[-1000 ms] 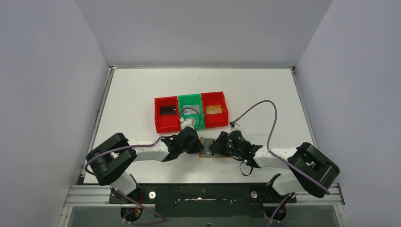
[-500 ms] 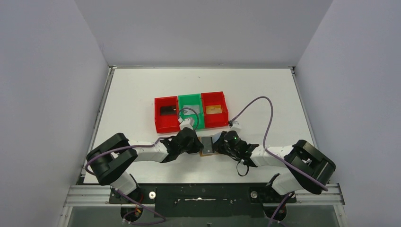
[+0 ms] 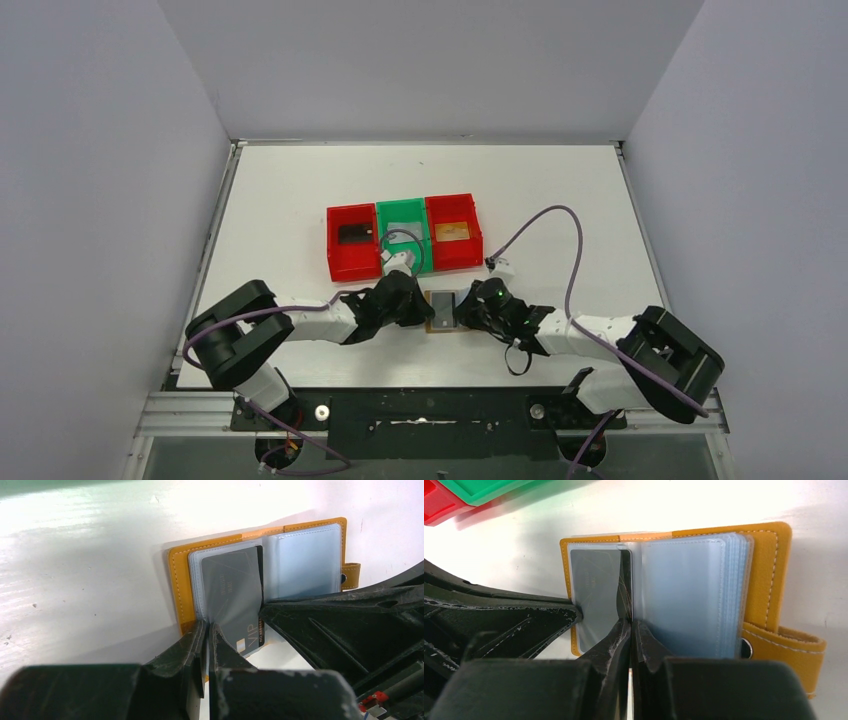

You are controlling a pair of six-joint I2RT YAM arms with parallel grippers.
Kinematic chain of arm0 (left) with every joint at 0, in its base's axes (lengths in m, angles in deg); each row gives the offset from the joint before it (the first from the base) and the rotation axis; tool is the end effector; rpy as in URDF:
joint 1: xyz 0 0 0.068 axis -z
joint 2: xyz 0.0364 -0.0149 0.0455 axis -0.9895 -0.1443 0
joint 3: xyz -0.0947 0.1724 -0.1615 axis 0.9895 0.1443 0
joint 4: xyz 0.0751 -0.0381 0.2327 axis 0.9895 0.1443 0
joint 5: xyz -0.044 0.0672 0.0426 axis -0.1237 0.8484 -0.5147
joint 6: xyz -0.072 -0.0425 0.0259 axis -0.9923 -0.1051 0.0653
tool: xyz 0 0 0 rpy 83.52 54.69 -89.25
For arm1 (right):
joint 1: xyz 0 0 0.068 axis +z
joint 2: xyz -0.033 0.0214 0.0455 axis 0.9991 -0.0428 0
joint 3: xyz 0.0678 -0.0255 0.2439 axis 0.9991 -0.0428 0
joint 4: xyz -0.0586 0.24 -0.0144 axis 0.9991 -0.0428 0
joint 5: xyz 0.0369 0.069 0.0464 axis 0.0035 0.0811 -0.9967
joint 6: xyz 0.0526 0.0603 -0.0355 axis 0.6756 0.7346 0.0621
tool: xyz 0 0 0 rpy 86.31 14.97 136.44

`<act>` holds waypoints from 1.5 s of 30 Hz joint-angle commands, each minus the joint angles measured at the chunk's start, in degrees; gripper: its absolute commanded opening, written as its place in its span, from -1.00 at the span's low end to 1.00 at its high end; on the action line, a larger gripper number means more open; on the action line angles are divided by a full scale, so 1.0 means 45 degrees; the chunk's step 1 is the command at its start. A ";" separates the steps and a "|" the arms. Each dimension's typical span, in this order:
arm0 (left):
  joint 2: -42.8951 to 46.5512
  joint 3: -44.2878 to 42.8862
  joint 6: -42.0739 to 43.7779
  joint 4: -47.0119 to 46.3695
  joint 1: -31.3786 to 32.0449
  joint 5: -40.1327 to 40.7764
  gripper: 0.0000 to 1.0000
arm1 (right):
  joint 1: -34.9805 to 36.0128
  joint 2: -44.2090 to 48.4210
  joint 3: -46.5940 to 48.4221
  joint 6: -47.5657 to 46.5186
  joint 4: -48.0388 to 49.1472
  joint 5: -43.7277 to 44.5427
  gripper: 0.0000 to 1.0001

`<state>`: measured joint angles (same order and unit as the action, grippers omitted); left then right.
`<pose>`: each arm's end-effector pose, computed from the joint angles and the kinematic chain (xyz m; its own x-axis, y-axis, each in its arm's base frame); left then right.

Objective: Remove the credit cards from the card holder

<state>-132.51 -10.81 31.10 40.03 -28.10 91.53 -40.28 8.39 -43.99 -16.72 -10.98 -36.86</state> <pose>0.1919 -0.2468 0.0962 -0.8399 -0.2308 -0.4913 0.1182 0.8056 -0.5805 0.1792 0.1876 0.1005 -0.8379 0.3024 -0.4544 -0.0290 0.8066 0.5903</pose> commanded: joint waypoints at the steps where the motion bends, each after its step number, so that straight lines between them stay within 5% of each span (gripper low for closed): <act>1: -0.0445 0.0378 0.0438 0.2381 0.0568 -0.1098 -1.00 | 0.0220 0.0777 0.0035 0.0178 0.0156 -0.0256 -1.00; 29: -0.0133 0.0125 0.0711 0.2917 0.0568 -0.0889 -1.00 | -0.0034 0.2513 -0.1053 0.1304 -0.0799 0.0177 -1.00; 34: -0.0186 0.0141 0.0792 0.2842 0.0569 -0.0960 -1.00 | -0.0110 0.2022 -0.1004 0.1286 -0.0580 -0.0146 -0.50; 45: -0.0553 0.0749 0.0597 0.1959 0.0588 -0.1336 -1.00 | -0.0356 0.0844 -0.1218 0.1189 0.0837 -0.0889 -0.47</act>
<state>-132.07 -10.72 31.69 41.26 -26.29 87.42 -41.44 14.38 -48.85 -10.88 -11.62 -39.61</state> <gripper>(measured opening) 0.019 0.289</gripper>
